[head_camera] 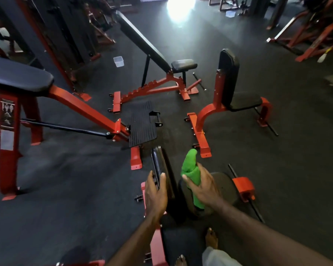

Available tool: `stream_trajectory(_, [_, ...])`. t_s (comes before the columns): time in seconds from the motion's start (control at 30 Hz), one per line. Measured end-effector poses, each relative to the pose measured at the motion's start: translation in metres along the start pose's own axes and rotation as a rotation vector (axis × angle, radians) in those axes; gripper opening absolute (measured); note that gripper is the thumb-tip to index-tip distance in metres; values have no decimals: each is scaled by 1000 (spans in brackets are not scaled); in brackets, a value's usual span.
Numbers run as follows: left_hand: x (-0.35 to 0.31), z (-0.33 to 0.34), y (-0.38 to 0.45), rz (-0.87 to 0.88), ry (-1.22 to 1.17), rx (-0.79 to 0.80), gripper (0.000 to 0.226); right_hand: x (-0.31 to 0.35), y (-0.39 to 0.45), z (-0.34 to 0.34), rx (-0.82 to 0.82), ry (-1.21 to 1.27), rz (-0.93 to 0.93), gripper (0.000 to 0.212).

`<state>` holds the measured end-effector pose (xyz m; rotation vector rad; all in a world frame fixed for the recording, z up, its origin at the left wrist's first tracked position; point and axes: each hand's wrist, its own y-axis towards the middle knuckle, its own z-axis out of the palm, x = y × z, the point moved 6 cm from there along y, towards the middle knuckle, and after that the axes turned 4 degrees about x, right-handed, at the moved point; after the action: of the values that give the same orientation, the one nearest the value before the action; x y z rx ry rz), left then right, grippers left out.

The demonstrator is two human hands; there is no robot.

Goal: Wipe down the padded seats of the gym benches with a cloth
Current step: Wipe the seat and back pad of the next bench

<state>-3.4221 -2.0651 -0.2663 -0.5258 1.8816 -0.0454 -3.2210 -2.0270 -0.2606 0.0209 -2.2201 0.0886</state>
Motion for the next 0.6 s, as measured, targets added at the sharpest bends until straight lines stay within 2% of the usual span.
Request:
stream_trajectory(0.03, [3,0,1,-31,-69,-8,56,15,1,6,15,43,-19,68])
stream_trajectory(0.1, [10,-2,7,-87,-209,-53,47,45,-2,30,159,83,-69,75])
stream_trajectory(0.17, [23,-3,14,-152,-310,-90,59,61,-2,58,284,-23,-114,81])
stream_trajectory(0.23, [40,-7,23,-214,-323,-111,77,63,7,75,292,-130,-125,89])
stream_trajectory(0.3, [48,-8,28,-235,-339,-104,75,62,21,77,279,-129,-94,93])
stream_trajectory(0.37, [51,-3,31,-212,-337,-67,57,57,34,78,281,-18,14,91])
stream_trajectory(0.47, [19,-11,21,-107,-208,-11,44,50,44,81,216,175,148,86])
stream_trajectory(0.53, [-1,-14,20,10,-53,-13,47,39,40,79,188,278,199,78])
stream_trajectory(0.6, [-15,-11,24,121,91,-26,57,22,33,79,238,331,319,66])
